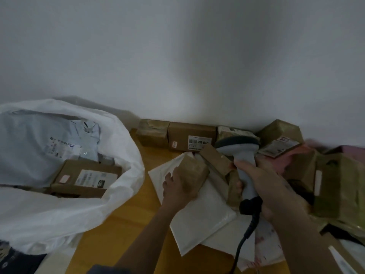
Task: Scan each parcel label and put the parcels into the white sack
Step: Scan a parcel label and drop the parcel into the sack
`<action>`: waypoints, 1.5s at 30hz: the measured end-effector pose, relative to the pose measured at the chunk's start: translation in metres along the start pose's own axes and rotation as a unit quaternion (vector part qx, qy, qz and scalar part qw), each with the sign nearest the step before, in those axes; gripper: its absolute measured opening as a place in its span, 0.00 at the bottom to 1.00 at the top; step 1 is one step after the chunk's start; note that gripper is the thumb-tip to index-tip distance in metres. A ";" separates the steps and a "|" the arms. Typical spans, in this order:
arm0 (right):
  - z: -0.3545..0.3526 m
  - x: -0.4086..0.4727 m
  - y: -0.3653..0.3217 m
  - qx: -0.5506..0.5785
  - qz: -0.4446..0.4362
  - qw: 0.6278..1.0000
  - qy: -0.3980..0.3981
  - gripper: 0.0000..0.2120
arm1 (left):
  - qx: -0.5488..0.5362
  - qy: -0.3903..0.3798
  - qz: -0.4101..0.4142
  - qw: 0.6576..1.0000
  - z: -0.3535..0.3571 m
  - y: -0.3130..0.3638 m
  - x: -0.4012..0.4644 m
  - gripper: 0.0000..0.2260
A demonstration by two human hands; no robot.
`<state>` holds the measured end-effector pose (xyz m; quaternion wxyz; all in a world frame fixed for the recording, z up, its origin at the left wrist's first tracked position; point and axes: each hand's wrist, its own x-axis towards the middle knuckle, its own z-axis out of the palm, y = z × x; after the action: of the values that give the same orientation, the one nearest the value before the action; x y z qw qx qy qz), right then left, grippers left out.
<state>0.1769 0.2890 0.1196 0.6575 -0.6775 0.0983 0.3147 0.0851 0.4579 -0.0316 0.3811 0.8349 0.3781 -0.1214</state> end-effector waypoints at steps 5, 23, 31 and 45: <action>0.002 0.022 -0.007 -0.025 -0.005 1.000 -0.018 0.07 | 0.083 -0.020 -0.009 0.996 0.014 -0.012 0.023 0.55; -0.019 0.016 0.013 0.012 -0.004 1.000 0.007 0.09 | -0.655 -0.163 -0.185 0.715 -0.022 0.007 -0.026 0.24; 0.002 -0.018 0.026 0.018 -0.096 0.995 -0.021 0.18 | -0.728 -0.262 -0.024 0.633 -0.034 0.011 -0.086 0.37; -0.016 -0.047 0.031 -0.123 -0.200 0.972 -0.025 0.29 | -0.529 -0.154 0.014 0.835 -0.039 0.040 -0.134 0.28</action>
<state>0.1281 0.2566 0.1195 0.6213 -0.7509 -0.0949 0.2029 0.0190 0.3976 0.0821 0.8194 0.4820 0.3092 -0.0247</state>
